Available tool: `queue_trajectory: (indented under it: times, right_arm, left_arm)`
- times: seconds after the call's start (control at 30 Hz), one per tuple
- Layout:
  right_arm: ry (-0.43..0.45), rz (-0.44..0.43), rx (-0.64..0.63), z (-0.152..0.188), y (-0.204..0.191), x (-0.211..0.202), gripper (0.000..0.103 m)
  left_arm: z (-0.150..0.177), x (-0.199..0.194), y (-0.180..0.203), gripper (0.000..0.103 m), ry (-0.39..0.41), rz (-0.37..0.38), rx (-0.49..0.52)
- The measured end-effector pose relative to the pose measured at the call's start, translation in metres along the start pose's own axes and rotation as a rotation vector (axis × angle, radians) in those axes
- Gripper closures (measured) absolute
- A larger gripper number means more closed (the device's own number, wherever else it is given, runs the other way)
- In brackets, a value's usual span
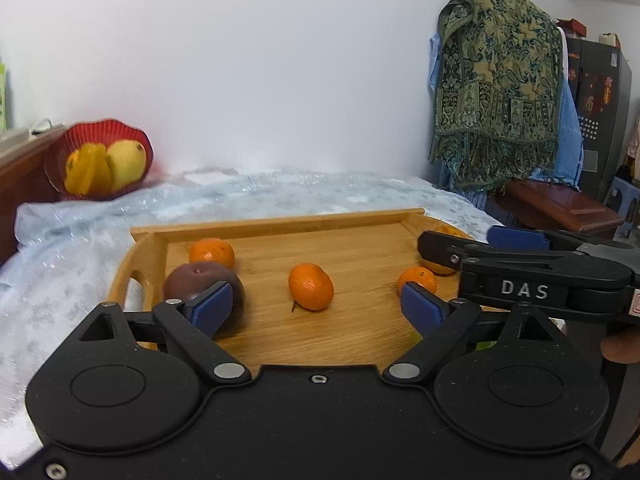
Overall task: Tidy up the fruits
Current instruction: 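Withdraw both grippers from the tray toward the red dates, then close the left gripper on a red date while the right gripper closes on another date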
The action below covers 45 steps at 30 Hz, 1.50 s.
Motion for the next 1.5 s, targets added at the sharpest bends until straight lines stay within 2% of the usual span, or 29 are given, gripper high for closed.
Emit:
queue_trajectory:
  times: [0.33, 0.6, 0.87, 1.2, 1.3, 1.4, 1.47, 1.5]
  right_arm:
    - [0.076, 0.034, 0.03, 0.014, 0.008, -0.037, 0.0]
    - [0.152, 0.113, -0.033, 0.036, 0.001, -0.071, 0.0]
    - [0.132, 0.157, -0.068, 0.066, -0.011, -0.089, 0.0]
    - [0.047, 0.155, -0.107, 0.089, -0.023, -0.08, 0.0]
    - [0.026, 0.149, -0.105, 0.093, -0.025, -0.078, 0.004]
    - [0.013, 0.142, -0.097, 0.095, -0.026, -0.077, 0.01]
    - [0.002, 0.137, -0.094, 0.096, -0.026, -0.075, 0.017]
    - [-0.006, 0.133, -0.093, 0.097, -0.027, -0.074, 0.021]
  left_arm:
    - [0.015, -0.023, 0.001, 0.008, 0.017, -0.026, 0.0]
    - [0.036, -0.04, -0.002, 0.001, 0.018, -0.045, -0.027]
    - [0.068, -0.063, -0.004, 0.001, 0.009, -0.079, -0.067]
    - [0.09, -0.068, -0.007, 0.001, -0.041, -0.089, -0.095]
    - [0.094, -0.067, -0.005, 0.01, -0.061, -0.084, -0.082]
    - [0.097, -0.065, -0.002, 0.024, -0.082, -0.083, -0.074]
    - [0.099, -0.063, -0.001, 0.043, -0.093, -0.083, -0.071]
    - [0.099, -0.062, -0.001, 0.046, -0.101, -0.081, -0.07]
Point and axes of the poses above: each gripper's, at about its wrist camera, not at the fingertips, and x roughly the way its jaws point, y to its right, z to its underside, the point moved 6 cm from there along x, roughly the way its jaws point, and after that the axes turned 9 degrees about x, right-handed, at the moved point
